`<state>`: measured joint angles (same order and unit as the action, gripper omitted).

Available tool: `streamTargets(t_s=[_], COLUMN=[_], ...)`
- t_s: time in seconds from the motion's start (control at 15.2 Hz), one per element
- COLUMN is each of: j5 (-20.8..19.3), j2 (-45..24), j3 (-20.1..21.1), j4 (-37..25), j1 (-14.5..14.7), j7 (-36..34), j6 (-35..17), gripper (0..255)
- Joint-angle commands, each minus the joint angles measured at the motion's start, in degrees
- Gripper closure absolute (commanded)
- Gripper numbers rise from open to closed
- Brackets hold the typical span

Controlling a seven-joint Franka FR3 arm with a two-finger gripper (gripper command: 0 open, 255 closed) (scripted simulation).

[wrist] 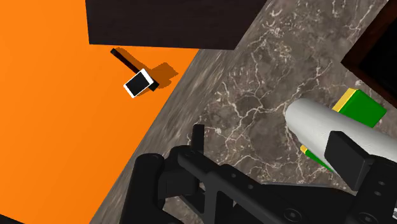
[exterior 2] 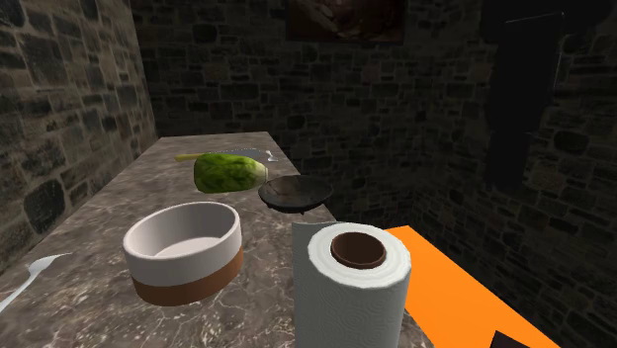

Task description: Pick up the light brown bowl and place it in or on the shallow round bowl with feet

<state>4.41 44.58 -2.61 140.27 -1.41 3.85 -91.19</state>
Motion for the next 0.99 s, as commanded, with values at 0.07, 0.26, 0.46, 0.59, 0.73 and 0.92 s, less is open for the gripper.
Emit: streamTargets(t_s=[0.07,0.26,0.46,0.59,0.73,0.92], j5=[0.2,0.6,0.9,0.9,0.8,0.5], j2=[-2.0,-8.0,-14.3,-18.5,-22.8,-29.2], j3=[0.4,1.4,2.3,2.9,3.4,4.1], j4=[-0.4,-2.2,-4.7,-6.8,-9.1,-13.2], j1=[0.2,0.6,1.0,1.1,1.3,1.5], j7=[-0.3,-1.1,-1.9,-2.5,-3.1,-4.1], j6=[-1.8,-6.9,-11.4,-14.1,-16.6,-19.7], gripper=[0,0,0,0,0,0])
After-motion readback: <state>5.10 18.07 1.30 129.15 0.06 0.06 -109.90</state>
